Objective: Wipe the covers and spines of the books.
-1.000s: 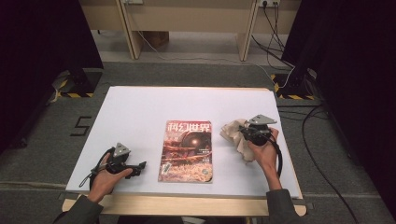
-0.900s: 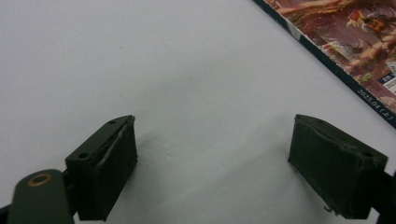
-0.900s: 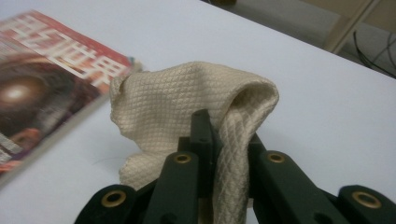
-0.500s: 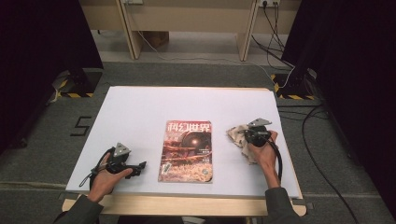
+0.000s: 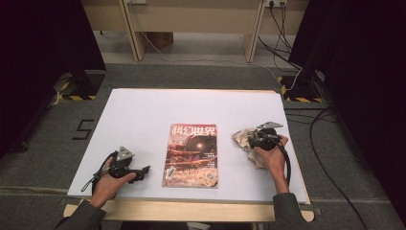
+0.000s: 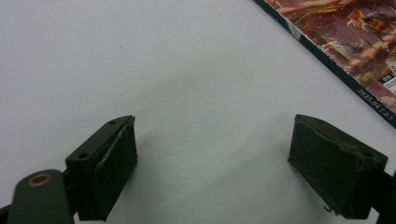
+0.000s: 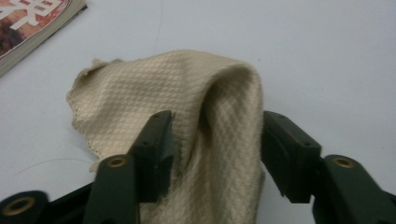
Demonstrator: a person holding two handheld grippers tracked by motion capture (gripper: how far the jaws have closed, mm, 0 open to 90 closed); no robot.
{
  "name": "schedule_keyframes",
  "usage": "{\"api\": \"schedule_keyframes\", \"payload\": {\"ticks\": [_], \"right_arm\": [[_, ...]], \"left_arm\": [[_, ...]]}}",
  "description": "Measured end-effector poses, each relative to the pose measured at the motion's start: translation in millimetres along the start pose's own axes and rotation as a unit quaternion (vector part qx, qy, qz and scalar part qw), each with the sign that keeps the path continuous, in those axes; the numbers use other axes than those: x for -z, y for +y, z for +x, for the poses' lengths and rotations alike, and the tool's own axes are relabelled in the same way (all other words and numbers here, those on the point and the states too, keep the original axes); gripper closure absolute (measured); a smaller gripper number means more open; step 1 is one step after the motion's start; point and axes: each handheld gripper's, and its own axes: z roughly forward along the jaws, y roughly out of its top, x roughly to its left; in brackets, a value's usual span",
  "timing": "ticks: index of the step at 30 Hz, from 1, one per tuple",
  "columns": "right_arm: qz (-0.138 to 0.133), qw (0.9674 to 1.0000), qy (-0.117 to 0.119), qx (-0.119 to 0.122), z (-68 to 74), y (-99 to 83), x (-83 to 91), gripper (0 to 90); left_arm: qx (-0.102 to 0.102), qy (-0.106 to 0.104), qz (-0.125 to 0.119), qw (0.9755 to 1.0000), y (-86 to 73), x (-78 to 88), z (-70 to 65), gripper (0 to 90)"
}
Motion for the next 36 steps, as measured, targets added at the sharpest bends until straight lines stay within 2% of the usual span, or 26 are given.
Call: {"api": "schedule_keyframes", "payload": {"ticks": [5,9,13,16,20,24,27,30,36], "right_arm": [[-0.037,0.9993,-0.006,-0.004,1.1,8.3,14.5,38.2],[-0.061,0.9982,0.001,0.0,6.9,15.8,27.5,38.2],[-0.065,0.9977,0.019,0.007,17.5,19.1,31.2,38.3],[-0.067,0.9974,0.024,0.014,25.9,20.3,32.1,38.3],[-0.069,0.9962,0.048,0.021,40.3,21.5,33.9,38.2],[-0.064,0.9946,0.073,0.037,58.0,21.4,30.7,38.3],[-0.052,0.9928,0.097,0.048,72.8,19.5,24.8,38.5],[-0.039,0.9912,0.11,0.063,86.7,18.2,18.6,38.7],[-0.02,0.9878,0.132,0.079,106.1,15.3,7.9,39.2]], "left_arm": [[-0.002,0.0,0.001,1.0,0.5,0.3,0.0,14.4],[-0.001,0.0,0.001,1.0,0.8,0.3,0.0,14.7],[-0.003,0.001,0.0,1.0,1.3,1.5,0.0,15.0],[-0.001,-0.001,-0.004,1.0,1.7,2.8,-0.5,15.0],[0.0,-0.008,-0.008,0.9999,2.6,5.0,-1.9,15.0],[0.005,-0.026,-0.018,0.9995,3.9,7.8,-6.8,15.9],[0.013,-0.044,-0.026,0.9986,4.7,9.8,-11.4,17.3],[0.016,-0.063,-0.032,0.9973,5.5,12.1,-18.3,21.0],[0.002,-0.103,-0.033,0.9942,4.4,14.4,-43.2,23.9]]}}
